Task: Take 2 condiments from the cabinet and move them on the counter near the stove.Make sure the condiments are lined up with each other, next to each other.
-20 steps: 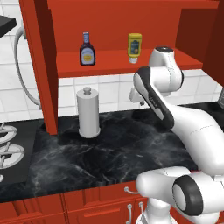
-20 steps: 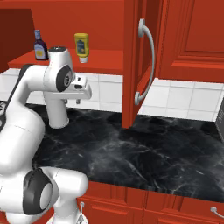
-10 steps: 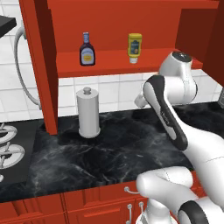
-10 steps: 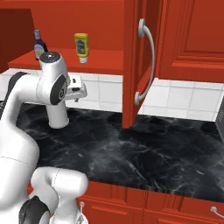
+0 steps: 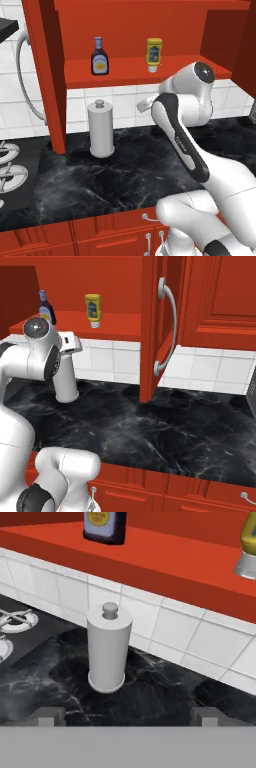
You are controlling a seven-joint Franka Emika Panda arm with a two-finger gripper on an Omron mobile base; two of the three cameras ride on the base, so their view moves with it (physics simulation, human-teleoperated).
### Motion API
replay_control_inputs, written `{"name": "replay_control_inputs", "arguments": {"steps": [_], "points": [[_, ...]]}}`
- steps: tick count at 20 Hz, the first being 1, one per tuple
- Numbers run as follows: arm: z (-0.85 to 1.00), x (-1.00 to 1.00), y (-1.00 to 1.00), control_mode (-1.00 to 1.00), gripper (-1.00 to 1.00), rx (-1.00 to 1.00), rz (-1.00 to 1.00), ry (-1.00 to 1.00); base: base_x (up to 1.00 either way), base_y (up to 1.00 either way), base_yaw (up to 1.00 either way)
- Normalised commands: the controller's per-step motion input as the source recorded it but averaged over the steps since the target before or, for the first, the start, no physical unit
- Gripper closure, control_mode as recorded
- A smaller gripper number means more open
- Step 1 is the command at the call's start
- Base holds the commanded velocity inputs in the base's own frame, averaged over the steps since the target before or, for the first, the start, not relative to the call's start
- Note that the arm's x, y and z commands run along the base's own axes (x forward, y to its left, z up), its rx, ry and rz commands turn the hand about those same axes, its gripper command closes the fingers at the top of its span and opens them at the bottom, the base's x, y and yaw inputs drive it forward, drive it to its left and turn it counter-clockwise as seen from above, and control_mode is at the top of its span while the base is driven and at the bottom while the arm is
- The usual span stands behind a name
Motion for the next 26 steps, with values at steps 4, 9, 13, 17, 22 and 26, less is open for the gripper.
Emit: {"name": "replay_control_inputs", "arguments": {"steps": [4, 9, 13, 17, 22, 26], "points": [[0.81, 0.19, 0.65, -1.0, -1.0, 0.12, 0.0, -0.15, 0.0, 0.0, 0.0], [0.65, 0.3, 0.52, -1.0, -1.0, 0.1, 0.0, -0.03, 0.0, 0.0, 0.0], [0.35, 0.39, 0.04, -1.0, -1.0, 0.12, 0.0, 0.0, 0.0, 0.0, 0.0], [0.09, 0.3, 0.0, -1.0, -1.0, 0.05, 0.0, 0.0, 0.0, 0.0, 0.0], [0.0, 0.18, 0.11, -1.0, -1.0, 0.0, 0.0, 0.0, 0.0, 0.0, 0.0], [0.02, 0.16, 0.11, -1.0, -1.0, 0.0, 0.0, 0.0, 0.0, 0.0, 0.0]]}}
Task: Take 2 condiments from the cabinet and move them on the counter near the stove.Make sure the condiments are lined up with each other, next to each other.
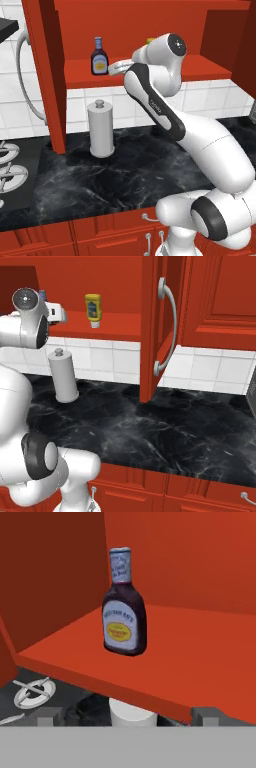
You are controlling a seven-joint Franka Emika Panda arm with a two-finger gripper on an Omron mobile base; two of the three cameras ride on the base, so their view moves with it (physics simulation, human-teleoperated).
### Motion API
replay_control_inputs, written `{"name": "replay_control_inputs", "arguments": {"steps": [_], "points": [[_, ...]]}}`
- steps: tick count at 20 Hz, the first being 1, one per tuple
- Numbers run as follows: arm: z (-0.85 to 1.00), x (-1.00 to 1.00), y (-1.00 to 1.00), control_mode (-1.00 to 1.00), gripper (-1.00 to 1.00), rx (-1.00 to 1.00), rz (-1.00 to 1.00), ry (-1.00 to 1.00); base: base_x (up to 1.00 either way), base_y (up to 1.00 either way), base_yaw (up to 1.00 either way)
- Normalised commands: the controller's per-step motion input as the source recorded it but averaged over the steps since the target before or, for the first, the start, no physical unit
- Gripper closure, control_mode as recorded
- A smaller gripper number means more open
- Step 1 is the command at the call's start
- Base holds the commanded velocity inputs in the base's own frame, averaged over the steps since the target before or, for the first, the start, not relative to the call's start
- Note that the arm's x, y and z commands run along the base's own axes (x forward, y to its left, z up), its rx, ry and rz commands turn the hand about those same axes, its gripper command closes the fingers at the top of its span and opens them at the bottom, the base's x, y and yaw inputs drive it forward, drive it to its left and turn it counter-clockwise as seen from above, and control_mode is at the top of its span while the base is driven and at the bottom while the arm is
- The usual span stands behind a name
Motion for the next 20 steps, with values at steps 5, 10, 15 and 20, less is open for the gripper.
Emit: {"name": "replay_control_inputs", "arguments": {"steps": [5, 10, 15, 20], "points": [[0.06, 0.2, 0.1, -1.0, -1.0, 0.0, 0.02, 0.0, 0.0, 0.0, 0.0], [0.11, 0.28, 0.01, -1.0, -1.0, 0.01, 0.12, 0.0, 0.0, 0.0, 0.0], [0.12, 0.22, 0.0, -1.0, -1.0, 0.0, 0.14, 0.0, 0.0, 0.0, 0.0], [0.01, 0.23, 0.08, -1.0, -1.0, 0.0, 0.1, 0.0, 0.0, 0.0, 0.0]]}}
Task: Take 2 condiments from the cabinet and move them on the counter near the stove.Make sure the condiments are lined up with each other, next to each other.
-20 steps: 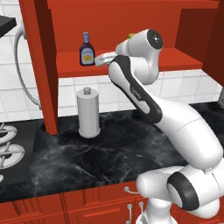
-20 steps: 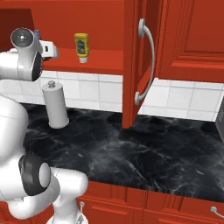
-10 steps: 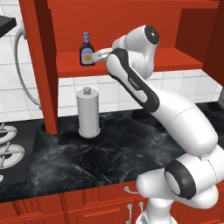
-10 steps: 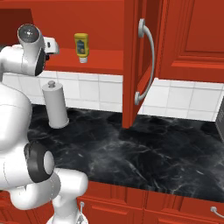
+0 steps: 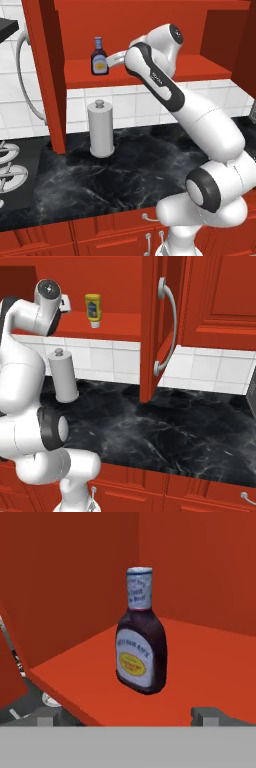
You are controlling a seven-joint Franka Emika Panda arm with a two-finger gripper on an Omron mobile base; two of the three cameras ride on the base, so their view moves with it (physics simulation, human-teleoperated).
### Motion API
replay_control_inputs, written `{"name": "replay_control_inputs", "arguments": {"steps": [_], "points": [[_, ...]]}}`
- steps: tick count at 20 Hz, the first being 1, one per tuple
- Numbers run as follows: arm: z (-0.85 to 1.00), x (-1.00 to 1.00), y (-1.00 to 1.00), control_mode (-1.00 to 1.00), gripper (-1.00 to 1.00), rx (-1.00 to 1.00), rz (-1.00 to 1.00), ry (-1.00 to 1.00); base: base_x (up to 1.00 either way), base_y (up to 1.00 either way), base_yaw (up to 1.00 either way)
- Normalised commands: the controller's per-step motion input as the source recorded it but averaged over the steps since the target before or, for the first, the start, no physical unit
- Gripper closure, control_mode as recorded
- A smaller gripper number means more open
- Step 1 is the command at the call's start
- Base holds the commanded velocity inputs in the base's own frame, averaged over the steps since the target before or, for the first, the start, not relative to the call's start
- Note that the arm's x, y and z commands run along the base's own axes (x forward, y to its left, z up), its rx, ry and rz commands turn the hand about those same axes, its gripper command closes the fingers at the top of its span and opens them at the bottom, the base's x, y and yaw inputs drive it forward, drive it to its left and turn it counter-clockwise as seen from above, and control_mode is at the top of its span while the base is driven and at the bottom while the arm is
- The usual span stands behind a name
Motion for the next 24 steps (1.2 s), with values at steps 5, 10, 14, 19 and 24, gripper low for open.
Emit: {"name": "replay_control_inputs", "arguments": {"steps": [5, 10, 14, 19, 24], "points": [[0.0, 0.23, 0.11, -1.0, -1.0, 0.0, 0.09, 0.0, 0.0, 0.0, 0.0], [0.0, 0.19, 0.12, -1.0, -1.0, 0.0, 0.07, 0.0, 0.0, 0.0, 0.0], [0.0, 0.18, 0.03, -1.0, -1.0, 0.0, 0.05, 0.0, 0.0, 0.0, 0.0], [0.0, 0.18, 0.0, -1.0, -1.0, 0.0, 0.03, 0.0, 0.0, 0.0, 0.0], [0.0, 0.14, 0.04, -1.0, -1.0, 0.0, 0.01, 0.0, 0.0, 0.0, 0.0]]}}
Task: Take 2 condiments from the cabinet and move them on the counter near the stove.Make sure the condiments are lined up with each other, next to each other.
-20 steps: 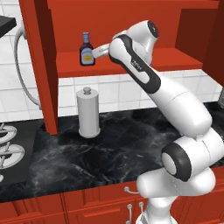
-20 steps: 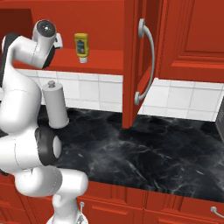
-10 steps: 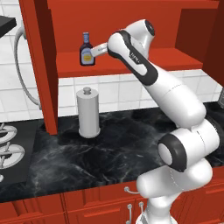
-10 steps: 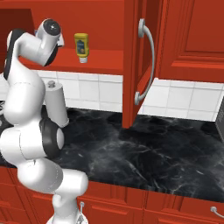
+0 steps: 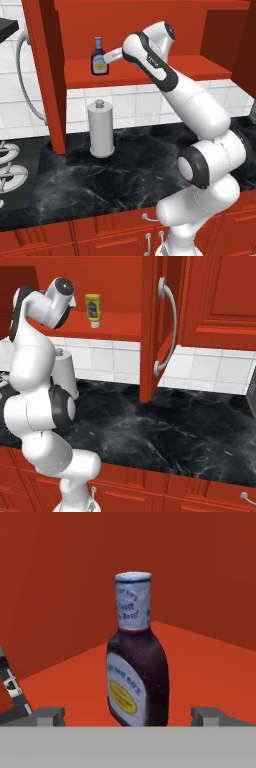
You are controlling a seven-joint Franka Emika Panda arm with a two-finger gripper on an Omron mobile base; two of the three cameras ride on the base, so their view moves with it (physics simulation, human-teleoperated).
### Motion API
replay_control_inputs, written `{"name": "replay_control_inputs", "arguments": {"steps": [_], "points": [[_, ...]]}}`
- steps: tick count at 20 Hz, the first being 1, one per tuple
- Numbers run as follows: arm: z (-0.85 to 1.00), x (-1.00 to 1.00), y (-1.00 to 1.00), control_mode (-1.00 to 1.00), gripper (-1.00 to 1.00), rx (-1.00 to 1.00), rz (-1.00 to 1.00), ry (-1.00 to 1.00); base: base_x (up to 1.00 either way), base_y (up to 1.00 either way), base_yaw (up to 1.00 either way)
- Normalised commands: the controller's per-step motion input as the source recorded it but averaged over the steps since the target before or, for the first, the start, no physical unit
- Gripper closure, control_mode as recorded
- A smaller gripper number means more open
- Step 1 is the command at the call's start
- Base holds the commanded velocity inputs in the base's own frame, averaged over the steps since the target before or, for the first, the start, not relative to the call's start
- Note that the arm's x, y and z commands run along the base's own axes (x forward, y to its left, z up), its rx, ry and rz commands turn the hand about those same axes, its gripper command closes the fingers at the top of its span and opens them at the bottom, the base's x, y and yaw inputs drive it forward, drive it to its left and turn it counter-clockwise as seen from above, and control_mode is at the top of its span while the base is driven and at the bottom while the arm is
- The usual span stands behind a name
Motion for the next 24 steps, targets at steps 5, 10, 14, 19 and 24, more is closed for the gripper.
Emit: {"name": "replay_control_inputs", "arguments": {"steps": [5, 10, 14, 19, 24], "points": [[0.0, 0.16, 0.01, -1.0, -1.0, 0.0, 0.0, 0.0, 0.0, 0.0, 0.0], [0.0, 0.12, 0.0, -1.0, -1.0, 0.0, 0.0, 0.0, 0.0, 0.0, 0.0], [0.0, 0.14, 0.01, -1.0, -1.0, 0.0, 0.01, 0.0, 0.0, 0.0, 0.0], [0.0, 0.13, 0.06, -1.0, -1.0, 0.0, 0.01, 0.0, 0.0, 0.0, 0.0], [0.0, 0.07, 0.12, -1.0, -1.0, 0.0, 0.03, 0.0, 0.0, 0.0, 0.0]]}}
